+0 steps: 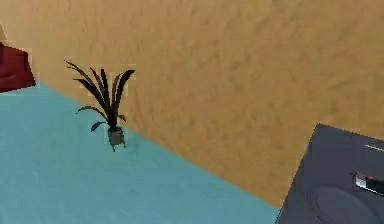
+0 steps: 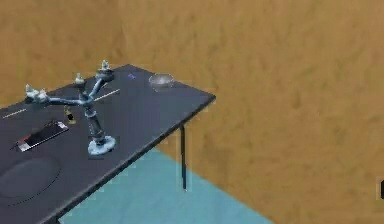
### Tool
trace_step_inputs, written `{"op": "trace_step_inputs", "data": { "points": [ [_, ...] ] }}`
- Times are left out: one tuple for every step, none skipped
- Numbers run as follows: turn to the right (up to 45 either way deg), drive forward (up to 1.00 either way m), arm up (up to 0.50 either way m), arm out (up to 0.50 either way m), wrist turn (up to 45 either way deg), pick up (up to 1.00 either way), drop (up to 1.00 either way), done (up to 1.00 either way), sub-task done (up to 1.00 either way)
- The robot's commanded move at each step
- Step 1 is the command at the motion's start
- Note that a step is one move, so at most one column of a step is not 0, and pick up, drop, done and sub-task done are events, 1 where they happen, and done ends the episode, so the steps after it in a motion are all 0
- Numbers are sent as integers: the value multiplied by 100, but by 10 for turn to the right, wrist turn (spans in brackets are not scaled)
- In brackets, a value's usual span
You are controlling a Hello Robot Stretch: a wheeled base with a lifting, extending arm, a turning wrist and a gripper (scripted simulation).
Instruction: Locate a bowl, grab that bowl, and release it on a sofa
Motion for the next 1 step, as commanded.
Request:
{"op": "trace_step_inputs", "data": {
  "points": [
    [450,0,0,0,0,0,0,0,0]
  ]
}}
